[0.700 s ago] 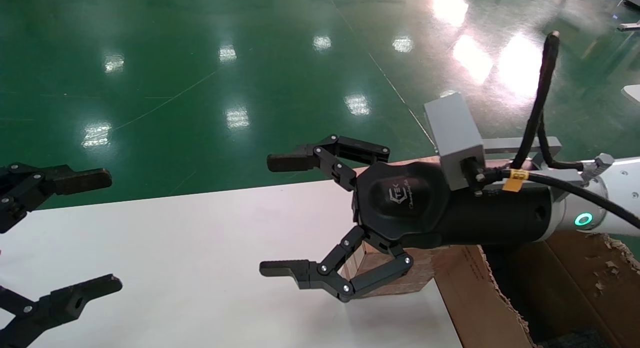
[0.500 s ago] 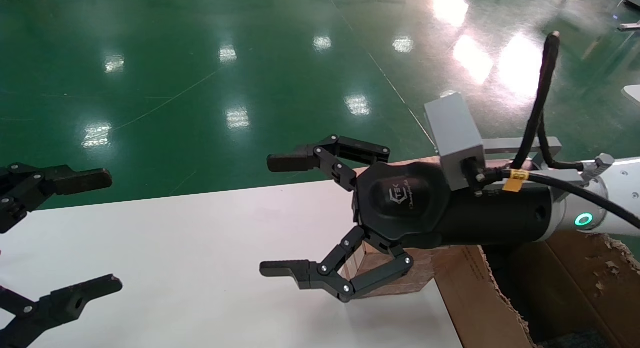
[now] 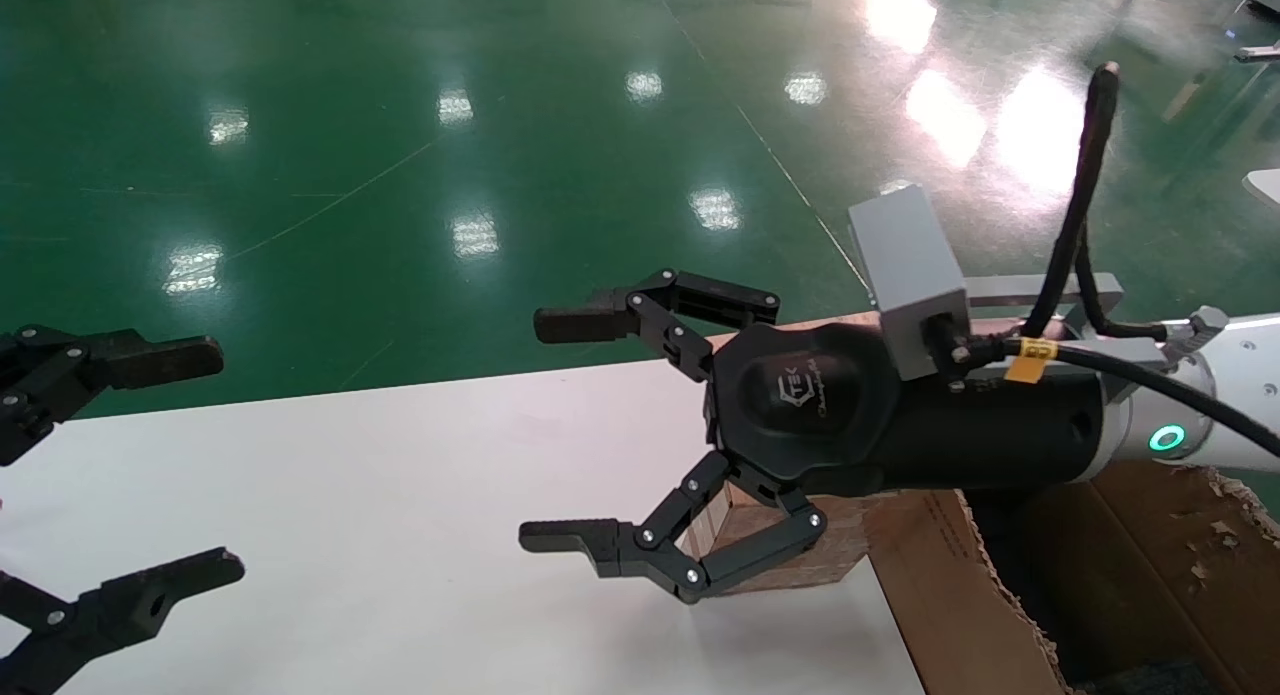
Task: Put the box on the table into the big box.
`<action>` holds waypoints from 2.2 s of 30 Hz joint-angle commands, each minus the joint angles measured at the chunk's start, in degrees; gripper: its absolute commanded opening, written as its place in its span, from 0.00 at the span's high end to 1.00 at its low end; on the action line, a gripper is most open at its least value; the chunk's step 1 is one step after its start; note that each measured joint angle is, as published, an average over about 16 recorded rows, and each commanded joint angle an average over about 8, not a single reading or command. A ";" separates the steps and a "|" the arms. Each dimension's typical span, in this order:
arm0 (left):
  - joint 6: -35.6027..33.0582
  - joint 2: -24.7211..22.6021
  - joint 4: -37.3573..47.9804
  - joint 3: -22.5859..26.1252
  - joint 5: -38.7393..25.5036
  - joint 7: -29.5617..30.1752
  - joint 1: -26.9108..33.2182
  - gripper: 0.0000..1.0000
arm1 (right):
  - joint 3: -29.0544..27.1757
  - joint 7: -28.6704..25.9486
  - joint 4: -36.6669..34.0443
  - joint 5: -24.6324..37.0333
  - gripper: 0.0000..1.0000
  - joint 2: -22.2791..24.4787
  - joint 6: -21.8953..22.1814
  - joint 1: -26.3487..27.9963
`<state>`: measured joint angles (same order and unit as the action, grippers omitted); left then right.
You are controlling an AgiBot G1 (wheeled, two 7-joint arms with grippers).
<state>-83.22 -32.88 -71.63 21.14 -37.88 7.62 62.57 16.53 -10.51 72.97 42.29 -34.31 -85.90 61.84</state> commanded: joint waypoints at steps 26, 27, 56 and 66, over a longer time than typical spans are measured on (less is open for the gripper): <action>0.00 0.00 0.00 0.01 0.00 0.00 0.00 1.00 | 13.68 11.13 -16.86 9.70 0.00 8.66 -5.05 7.60; 0.00 0.00 0.00 0.01 0.00 0.00 0.00 1.00 | 14.33 11.82 -18.06 10.40 0.00 8.65 -4.97 8.46; 0.00 0.00 0.00 0.01 0.01 -0.01 0.01 1.00 | 28.26 22.10 -37.42 13.96 0.00 5.65 -5.14 18.46; 0.00 0.00 0.00 0.02 0.01 -0.01 0.01 1.00 | 32.53 24.54 -40.70 14.13 0.00 4.77 -4.84 20.53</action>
<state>-83.21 -32.88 -71.62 21.16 -37.87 7.61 62.58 48.97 14.09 32.13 56.41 -29.62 -90.78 82.40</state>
